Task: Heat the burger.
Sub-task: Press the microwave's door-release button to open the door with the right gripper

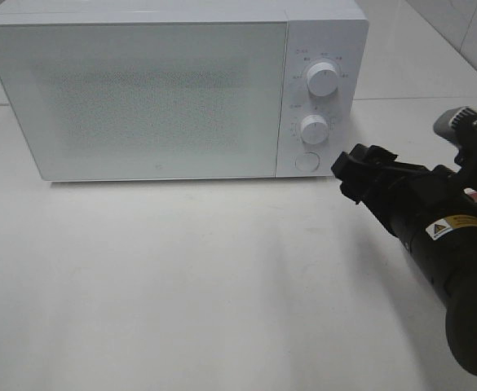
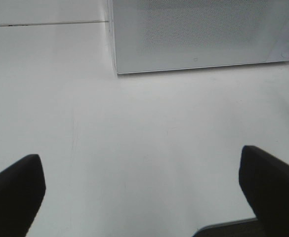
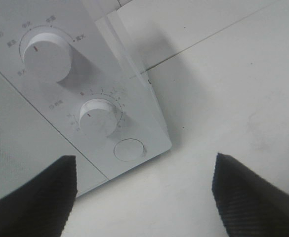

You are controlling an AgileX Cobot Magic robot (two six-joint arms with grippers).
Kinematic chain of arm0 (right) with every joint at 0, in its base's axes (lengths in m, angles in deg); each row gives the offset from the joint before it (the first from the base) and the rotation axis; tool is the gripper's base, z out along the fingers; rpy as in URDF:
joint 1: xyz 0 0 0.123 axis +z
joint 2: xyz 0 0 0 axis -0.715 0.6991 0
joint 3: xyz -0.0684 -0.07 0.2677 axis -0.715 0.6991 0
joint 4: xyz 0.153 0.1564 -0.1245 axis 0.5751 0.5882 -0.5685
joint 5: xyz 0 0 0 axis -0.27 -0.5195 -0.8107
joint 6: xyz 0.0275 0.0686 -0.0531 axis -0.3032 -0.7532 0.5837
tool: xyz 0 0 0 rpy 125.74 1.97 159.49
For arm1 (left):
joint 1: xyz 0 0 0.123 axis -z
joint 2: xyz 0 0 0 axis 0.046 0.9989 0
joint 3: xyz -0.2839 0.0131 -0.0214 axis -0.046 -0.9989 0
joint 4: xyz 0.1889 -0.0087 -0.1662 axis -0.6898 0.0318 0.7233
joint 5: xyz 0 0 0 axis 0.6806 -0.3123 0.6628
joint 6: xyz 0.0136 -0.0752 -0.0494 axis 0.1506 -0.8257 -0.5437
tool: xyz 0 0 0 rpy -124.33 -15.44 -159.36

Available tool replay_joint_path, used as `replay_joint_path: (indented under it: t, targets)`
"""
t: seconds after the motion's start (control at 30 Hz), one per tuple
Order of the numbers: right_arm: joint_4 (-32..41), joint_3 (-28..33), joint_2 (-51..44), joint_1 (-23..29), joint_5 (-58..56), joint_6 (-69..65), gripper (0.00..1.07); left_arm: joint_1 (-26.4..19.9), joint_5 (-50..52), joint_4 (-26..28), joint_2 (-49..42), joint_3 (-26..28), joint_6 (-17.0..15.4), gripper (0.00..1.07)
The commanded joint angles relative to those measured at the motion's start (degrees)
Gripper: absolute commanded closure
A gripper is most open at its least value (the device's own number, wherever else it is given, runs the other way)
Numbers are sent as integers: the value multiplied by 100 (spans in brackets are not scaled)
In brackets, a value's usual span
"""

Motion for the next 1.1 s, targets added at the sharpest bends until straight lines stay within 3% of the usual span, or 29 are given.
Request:
replay_joint_path:
  t: [0.03, 0.2, 0.3, 0.47, 0.7, 0.73, 0.77, 0.8, 0.87, 0.9, 1.1]
  targets:
    - [0, 0, 11, 17, 705, -814, 32, -23, 86, 52, -143, -17, -6, 7]
    - [0, 0, 11, 17, 498, -2956, 36, -23, 86, 52, -143, -17, -6, 7]
    - [0, 0, 11, 17, 470, -3575, 38, -23, 86, 52, -143, -17, -6, 7]
    - [-46, 0, 11, 17, 424, -4990, 50, -23, 86, 52, -143, -17, -6, 7]
    - [-46, 0, 11, 17, 384, -5546, 70, -23, 86, 52, -143, -17, -6, 7]
    - [-46, 0, 11, 17, 281, -5592, 80, -23, 86, 52, -143, -17, -6, 7]
    - [-46, 0, 11, 17, 281, -5592, 80, -23, 86, 52, -143, -17, -6, 7]
    - [-46, 0, 11, 17, 166, -5615, 91, -23, 86, 52, -143, -17, -6, 7]
    - [-46, 0, 11, 17, 109, -5621, 95, -23, 86, 52, -143, -17, -6, 7]
    - [-46, 0, 11, 17, -17, -5626, 105, -23, 86, 52, -143, -17, -6, 7]
    - [-229, 0, 23, 17, -17, -5626, 107, -23, 86, 52, -143, -17, -6, 7]
